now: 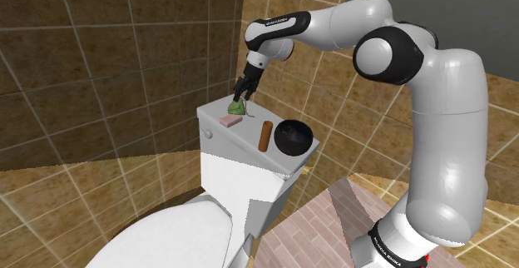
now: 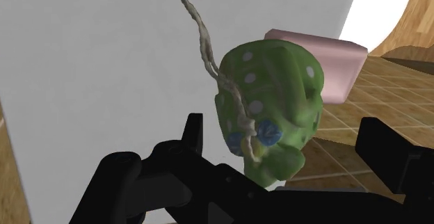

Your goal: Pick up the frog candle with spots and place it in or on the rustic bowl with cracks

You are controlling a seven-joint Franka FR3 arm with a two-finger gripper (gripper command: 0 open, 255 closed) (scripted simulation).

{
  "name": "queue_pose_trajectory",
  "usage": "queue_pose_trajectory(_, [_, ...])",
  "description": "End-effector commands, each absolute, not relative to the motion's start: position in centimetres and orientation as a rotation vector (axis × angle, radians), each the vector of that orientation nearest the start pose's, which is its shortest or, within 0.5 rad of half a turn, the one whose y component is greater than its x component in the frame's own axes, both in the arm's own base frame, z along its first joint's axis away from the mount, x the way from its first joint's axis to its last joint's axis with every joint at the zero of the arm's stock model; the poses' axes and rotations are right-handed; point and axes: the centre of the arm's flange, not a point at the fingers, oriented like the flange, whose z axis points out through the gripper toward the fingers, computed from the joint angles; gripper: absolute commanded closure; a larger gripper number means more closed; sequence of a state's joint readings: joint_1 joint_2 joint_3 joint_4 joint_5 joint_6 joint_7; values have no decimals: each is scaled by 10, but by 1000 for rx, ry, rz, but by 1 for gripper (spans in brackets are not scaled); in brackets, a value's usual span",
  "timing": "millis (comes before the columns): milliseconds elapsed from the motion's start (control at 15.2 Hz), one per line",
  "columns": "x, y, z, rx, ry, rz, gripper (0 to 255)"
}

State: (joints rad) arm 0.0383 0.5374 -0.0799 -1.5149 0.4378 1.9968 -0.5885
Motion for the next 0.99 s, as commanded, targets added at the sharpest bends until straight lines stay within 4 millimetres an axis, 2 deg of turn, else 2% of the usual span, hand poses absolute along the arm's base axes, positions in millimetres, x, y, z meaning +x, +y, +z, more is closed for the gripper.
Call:
queue_pose_trajectory(0, [696, 10, 337, -2744, -505, -86, 0])
queue_pose_trajectory(528, [696, 10, 337, -2744, -505, -86, 0])
queue_pose_trajectory(594, [696, 10, 337, -2744, -505, -86, 255])
queue_pose_trajectory(924, [696, 10, 337, -2744, -505, -86, 255])
